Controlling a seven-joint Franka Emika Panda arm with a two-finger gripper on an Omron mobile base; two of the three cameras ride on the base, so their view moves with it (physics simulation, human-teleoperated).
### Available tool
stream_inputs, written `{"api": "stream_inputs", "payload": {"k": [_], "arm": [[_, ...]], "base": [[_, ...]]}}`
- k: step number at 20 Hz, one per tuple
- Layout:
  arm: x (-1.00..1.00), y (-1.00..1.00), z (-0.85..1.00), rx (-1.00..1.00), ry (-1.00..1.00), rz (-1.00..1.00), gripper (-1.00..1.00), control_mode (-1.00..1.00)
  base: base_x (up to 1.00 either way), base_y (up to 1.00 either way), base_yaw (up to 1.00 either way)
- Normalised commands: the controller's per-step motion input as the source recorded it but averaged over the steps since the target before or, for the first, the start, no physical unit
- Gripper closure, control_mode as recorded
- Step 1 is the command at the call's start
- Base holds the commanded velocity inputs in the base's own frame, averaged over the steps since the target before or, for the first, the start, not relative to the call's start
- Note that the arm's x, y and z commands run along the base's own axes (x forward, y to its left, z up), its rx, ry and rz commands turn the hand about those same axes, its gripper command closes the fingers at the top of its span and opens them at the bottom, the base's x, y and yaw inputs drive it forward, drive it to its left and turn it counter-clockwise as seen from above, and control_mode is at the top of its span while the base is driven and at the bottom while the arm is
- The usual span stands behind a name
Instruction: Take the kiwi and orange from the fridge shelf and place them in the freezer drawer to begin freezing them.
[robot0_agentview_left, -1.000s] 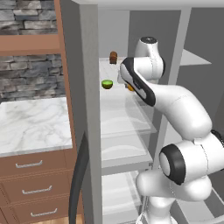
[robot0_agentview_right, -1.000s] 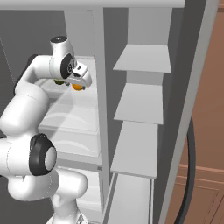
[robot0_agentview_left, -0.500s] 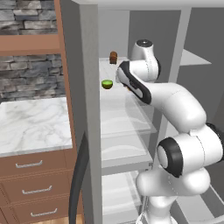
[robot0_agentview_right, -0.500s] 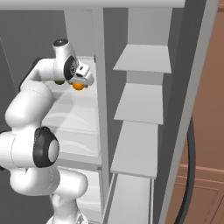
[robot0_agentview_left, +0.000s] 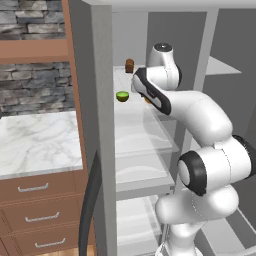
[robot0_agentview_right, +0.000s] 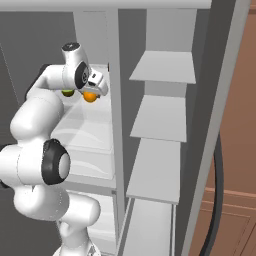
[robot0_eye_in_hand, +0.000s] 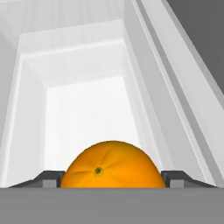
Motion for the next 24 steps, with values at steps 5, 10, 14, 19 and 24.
{"api": "stream_inputs", "payload": {"k": [5, 10, 14, 19, 24], "arm": [[-0.11, 0.00, 0.00, 0.00, 0.00, 0.00, 1.00, -1.00], [-0.94, 0.08, 0.00, 0.00, -0.04, 0.05, 1.00, -1.00], [-1.00, 0.24, 0.00, 0.00, -0.04, 0.06, 1.00, -1.00], [-1.00, 0.32, 0.00, 0.00, 0.00, 0.07, 1.00, -1.00], [-1.00, 0.04, -0.11, 0.09, 0.03, 0.05, 1.00, -1.00]], "base": [[0.00, 0.00, 0.00], [0.00, 0.00, 0.00], [0.00, 0.00, 0.00], [0.00, 0.00, 0.00], [0.00, 0.00, 0.00]]}}
